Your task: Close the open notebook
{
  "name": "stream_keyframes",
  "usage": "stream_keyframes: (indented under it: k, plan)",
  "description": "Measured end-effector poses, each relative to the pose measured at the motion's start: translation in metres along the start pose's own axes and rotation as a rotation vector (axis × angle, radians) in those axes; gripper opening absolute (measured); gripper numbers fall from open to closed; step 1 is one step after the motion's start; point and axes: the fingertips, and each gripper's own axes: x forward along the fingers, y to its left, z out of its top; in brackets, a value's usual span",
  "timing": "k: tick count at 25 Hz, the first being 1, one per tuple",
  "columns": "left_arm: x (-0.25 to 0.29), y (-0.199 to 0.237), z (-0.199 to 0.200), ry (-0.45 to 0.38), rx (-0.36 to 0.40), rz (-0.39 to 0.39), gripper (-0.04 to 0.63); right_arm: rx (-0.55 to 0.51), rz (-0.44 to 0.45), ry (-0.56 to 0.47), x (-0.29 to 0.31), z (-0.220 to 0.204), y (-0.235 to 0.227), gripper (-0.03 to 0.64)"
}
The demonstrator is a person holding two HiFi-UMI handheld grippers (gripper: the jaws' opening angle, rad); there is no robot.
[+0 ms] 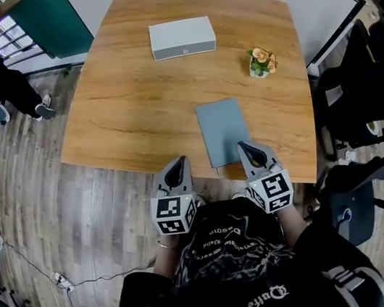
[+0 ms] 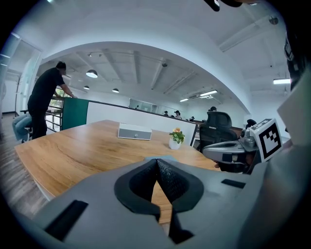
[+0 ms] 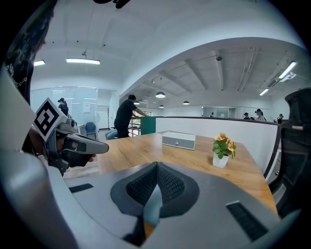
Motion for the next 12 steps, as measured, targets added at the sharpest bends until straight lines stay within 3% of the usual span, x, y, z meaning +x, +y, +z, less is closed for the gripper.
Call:
stream_keyframes:
  k: [8, 12]
  plan:
    - [0.0, -0.006, -0.006, -0.004, -0.015, -0.006, 0.021, 0.011, 0.01, 0.011, -0.005, -0.008, 0.008, 0.005]
    - [-0.001, -0.011, -0.008, 0.007, 0.016, -0.007, 0.021, -0.002, 0.011, 0.02, -0.01, -0.013, 0.008, 0.005]
